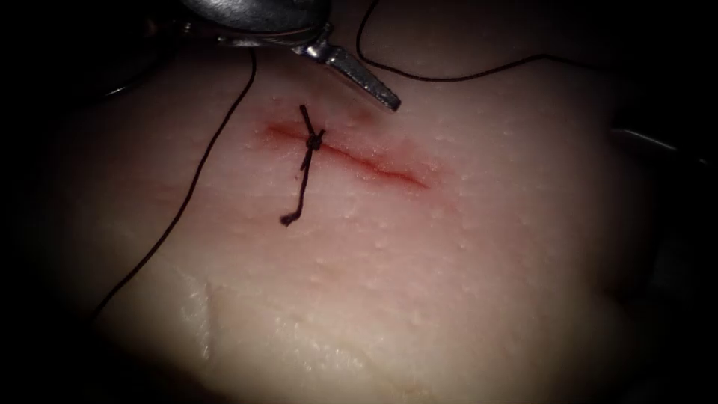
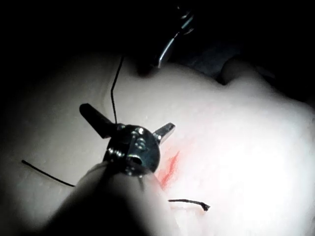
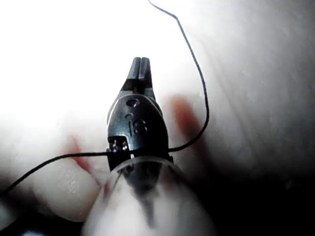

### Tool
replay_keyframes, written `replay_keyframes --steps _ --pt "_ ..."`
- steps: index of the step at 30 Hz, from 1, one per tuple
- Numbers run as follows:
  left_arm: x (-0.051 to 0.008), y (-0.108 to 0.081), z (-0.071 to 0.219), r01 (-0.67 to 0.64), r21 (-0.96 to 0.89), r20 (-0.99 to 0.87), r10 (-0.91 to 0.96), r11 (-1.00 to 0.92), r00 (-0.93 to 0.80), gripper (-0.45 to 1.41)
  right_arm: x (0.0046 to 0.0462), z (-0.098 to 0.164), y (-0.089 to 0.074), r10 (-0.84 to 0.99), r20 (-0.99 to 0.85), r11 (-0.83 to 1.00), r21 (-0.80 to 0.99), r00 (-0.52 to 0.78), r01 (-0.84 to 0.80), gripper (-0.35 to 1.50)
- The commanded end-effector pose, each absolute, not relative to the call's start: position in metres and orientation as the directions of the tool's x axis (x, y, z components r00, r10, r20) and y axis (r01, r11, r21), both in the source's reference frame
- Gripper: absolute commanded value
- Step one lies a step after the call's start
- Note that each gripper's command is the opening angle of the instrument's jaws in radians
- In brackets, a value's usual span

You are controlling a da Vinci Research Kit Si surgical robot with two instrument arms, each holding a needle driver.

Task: Wound Closure
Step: Left grasper pulls tail taut and right hand snips excess suture length

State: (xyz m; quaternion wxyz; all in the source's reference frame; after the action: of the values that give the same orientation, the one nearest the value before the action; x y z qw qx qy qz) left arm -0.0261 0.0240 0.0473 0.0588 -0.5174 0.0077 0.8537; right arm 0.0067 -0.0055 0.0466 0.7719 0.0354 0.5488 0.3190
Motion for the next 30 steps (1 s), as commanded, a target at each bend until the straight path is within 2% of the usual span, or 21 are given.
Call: replay_keyframes --steps 1,2,12,19,22,23,24,26,30 --pt "-0.0262 0.023 0.048 -0.118 -0.05 -0.887 0.099 -0.992 -0.45 1.11 0.0086 0.047 -0.007 0.531 -0.827 0.798 0.415 0.185 -0.436 -0.35" --pt "-0.0257 0.022 0.047 -0.125 -0.038 -0.894 0.09 -0.991 -0.439 0.98 0.0101 0.046 -0.008 0.53 -0.83 0.804 0.427 0.174 -0.414 -0.35" --pt "-0.023 0.016 0.047 -0.102 -0.05 -0.902 0.089 -0.994 -0.423 0.86 0.0165 0.042 -0.007 0.508 -0.849 0.83 0.438 0.145 -0.345 -0.35" --pt "-0.0206 0.012 0.048 -0.095 -0.09 -0.903 0.122 -0.991 -0.411 0.69 0.0203 0.041 -0.007 0.488 -0.86 0.851 0.43 0.149 -0.302 -0.35" --pt "-0.0199 0.011 0.048 -0.11 -0.095 -0.895 0.133 -0.989 -0.426 0.62 0.0214 0.041 -0.007 0.483 -0.863 0.857 0.432 0.148 -0.281 -0.28" --pt "-0.0197 0.01 0.048 -0.123 -0.1 -0.877 0.146 -0.987 -0.458 0.61 0.0218 0.041 -0.007 0.481 -0.864 0.861 0.432 0.151 -0.268 -0.18" --pt "-0.0197 0.01 0.048 -0.123 -0.1 -0.877 0.146 -0.987 -0.458 0.61 0.0218 0.041 -0.007 0.481 -0.864 0.861 0.432 0.151 -0.268 -0.18" --pt "-0.0197 0.009 0.049 -0.135 -0.116 -0.845 0.169 -0.984 -0.508 0.59 0.0224 0.041 -0.007 0.466 -0.872 0.872 0.423 0.151 -0.246 -0.03" --pt "-0.0199 0.009 0.049 -0.147 -0.122 -0.818 0.183 -0.982 -0.546 0.52 0.023 0.041 -0.008 0.46 -0.875 0.878 0.422 0.149 -0.226 0.09"
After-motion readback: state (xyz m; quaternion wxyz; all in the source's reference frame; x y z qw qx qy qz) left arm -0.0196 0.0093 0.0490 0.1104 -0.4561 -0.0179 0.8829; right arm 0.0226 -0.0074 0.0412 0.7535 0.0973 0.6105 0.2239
